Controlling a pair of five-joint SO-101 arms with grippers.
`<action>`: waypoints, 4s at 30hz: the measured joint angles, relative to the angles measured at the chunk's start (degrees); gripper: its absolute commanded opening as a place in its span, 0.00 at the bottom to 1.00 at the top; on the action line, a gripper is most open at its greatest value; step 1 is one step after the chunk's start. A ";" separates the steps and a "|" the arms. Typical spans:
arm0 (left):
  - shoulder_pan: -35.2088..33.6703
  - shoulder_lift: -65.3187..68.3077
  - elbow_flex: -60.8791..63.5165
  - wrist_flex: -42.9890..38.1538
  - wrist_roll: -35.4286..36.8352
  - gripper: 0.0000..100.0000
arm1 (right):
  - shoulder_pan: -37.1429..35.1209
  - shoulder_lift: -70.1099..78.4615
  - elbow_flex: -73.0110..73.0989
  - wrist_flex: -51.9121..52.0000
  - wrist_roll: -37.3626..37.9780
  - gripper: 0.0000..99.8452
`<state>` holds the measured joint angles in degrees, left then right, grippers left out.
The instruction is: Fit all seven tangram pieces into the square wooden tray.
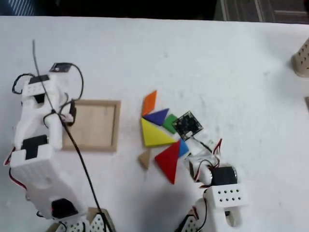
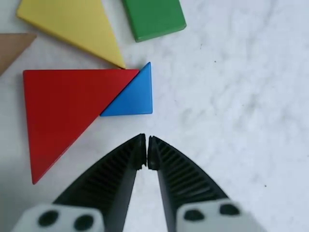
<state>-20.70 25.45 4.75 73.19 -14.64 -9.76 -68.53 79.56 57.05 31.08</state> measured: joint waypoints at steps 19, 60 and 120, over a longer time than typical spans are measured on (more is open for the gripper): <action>27.52 -0.62 2.55 1.14 25.93 0.02 | 0.00 0.00 0.00 0.00 0.00 0.02; 20.57 -8.97 11.08 -4.31 16.44 0.16 | -20.75 -0.44 0.00 -0.79 -7.47 0.12; 15.21 -21.80 23.12 -18.20 26.11 0.23 | -44.04 0.70 6.15 -3.34 -3.25 0.02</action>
<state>-5.49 3.65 27.87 54.99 11.47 -53.80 -67.82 85.71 53.71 27.82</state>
